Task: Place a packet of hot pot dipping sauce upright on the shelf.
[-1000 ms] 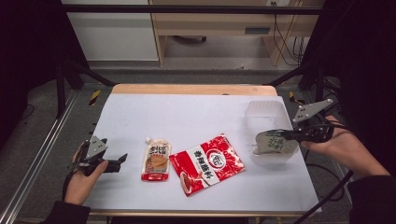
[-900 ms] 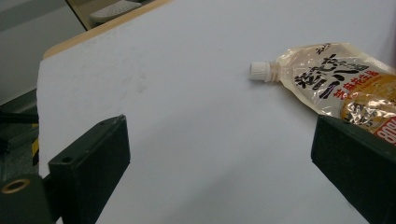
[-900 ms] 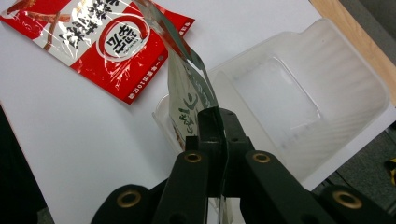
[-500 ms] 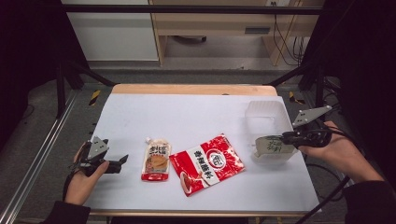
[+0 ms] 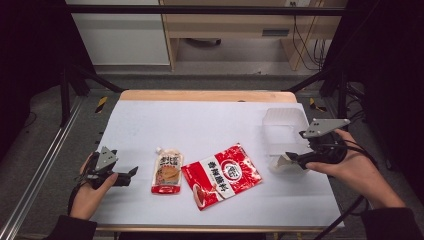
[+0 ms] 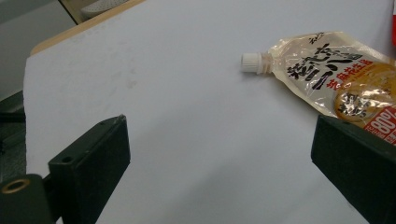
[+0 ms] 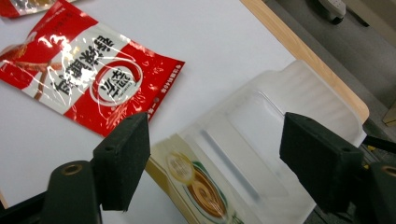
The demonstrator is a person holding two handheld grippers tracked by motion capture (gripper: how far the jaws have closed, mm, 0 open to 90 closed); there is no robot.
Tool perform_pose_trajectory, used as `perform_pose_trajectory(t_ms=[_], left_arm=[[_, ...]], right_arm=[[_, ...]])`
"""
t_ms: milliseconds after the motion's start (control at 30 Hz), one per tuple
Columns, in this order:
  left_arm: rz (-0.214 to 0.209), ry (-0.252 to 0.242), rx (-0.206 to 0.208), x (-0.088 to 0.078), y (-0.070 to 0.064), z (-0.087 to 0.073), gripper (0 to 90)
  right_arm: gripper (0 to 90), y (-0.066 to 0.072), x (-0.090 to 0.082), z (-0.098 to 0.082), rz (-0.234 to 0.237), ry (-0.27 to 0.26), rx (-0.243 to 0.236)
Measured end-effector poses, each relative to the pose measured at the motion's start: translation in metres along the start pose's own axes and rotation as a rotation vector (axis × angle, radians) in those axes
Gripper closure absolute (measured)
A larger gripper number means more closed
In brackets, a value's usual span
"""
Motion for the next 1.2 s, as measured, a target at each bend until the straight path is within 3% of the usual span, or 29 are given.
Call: perform_pose_trajectory(t_ms=[200,500,700,800,933,1200], left_arm=[[-0.003,0.004,0.006,0.000,-0.001,0.000,4.6],[-0.022,0.021,0.012,0.001,-0.003,0.000,4.7],[-0.033,0.034,0.005,0.001,-0.004,0.000,5.1],[-0.040,0.037,0.006,0.002,-0.005,0.000,5.3],[-0.045,0.036,0.013,0.003,-0.006,0.000,5.2],[-0.048,0.042,0.014,0.004,-0.007,0.000,5.2]], right_arm=[[20.4,0.019,0.009,0.020,0.009,-0.027,0.023],[20.2,0.066,0.030,0.050,0.015,-0.073,0.022],[19.7,0.089,0.059,0.054,0.048,-0.071,0.037],[18.9,0.098,0.073,0.055,0.037,-0.068,0.041],[17.6,0.109,0.090,0.057,0.049,-0.085,0.086],[14.0,0.128,0.118,0.062,0.080,-0.114,0.130]])
Point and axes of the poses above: each handheld gripper's, and its own axes: x roughly forward along the jaws, z roughly out of its top, y roughly to its left, the point moved 1 cm from there along x, roughly forward along the jaws, and after that the axes turned 2 degrees about -z, right-handed, at the moved point
